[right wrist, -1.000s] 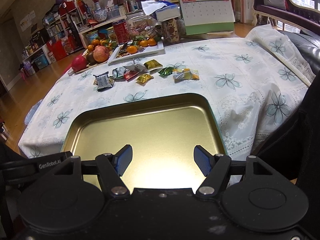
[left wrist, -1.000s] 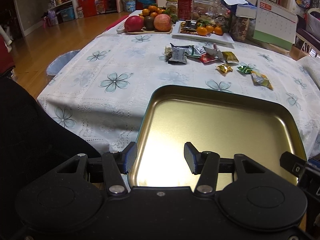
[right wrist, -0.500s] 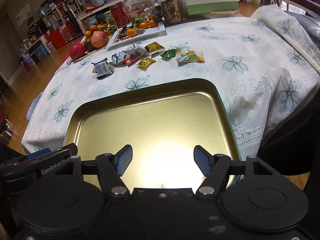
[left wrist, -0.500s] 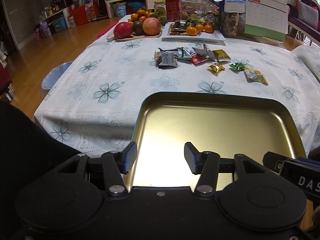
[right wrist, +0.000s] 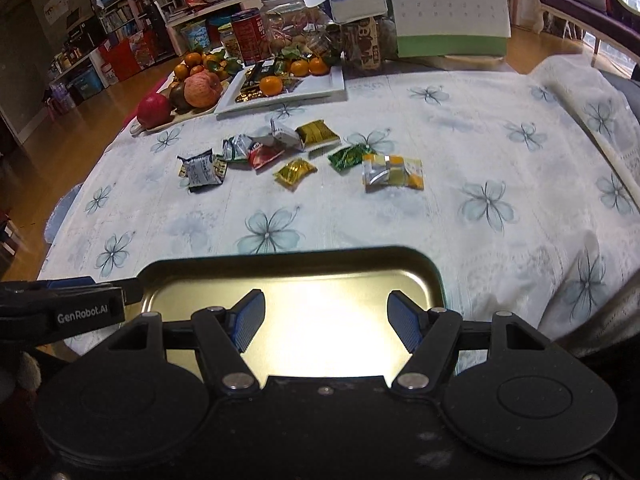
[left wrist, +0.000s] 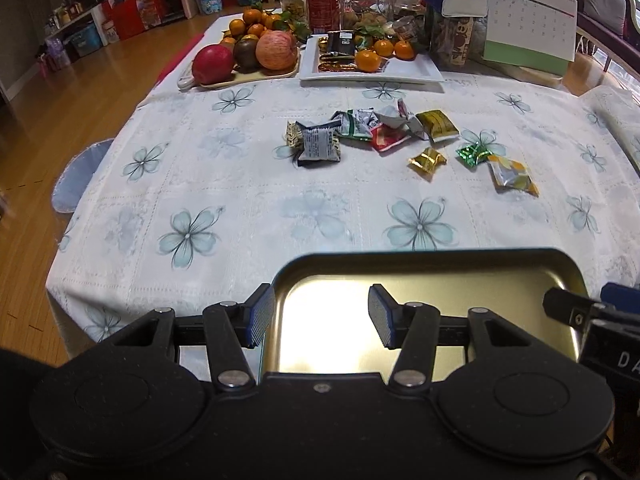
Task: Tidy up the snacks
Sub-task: 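Grasp the yellow-orange PAST pack with the right tool while the left tool approaches the blue-white pack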
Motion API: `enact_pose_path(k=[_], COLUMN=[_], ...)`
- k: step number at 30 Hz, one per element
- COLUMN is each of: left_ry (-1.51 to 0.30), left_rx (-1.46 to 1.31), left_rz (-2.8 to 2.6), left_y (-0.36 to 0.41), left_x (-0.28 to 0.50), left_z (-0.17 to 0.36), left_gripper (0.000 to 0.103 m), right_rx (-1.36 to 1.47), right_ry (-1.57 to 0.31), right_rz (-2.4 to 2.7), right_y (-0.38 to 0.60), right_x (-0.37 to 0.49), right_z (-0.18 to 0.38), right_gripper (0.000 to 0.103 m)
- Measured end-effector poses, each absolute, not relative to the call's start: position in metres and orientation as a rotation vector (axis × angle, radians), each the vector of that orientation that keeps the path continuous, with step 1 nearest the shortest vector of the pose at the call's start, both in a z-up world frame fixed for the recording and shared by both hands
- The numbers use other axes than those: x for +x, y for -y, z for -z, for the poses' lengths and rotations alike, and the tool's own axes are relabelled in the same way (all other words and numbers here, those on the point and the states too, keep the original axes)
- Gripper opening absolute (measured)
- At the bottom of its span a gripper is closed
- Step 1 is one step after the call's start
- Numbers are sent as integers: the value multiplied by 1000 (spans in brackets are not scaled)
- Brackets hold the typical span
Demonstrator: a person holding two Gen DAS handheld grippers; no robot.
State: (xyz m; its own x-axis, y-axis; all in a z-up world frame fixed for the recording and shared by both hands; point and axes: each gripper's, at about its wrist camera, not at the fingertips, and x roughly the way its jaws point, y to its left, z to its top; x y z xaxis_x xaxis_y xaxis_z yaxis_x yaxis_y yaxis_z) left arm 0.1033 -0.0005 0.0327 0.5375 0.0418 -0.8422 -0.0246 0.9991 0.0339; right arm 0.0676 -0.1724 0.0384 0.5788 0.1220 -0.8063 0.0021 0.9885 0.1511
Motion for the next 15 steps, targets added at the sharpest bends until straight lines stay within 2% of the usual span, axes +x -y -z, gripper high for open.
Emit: enact_pose_path(k=[6, 15], left_ry=[-1019, -1022], left_rx=[15, 69], left_rz=[-45, -62], left_y=[-7, -15], left_x=[142, 201], left_z=[-35, -38], left_gripper=[58, 58], right_rx=[74, 146], right_ry=[-937, -1059], right_rz=[-13, 29], right_y=[181, 203], right_x=[127, 215], right_z=[-48, -33], right_gripper=[70, 67])
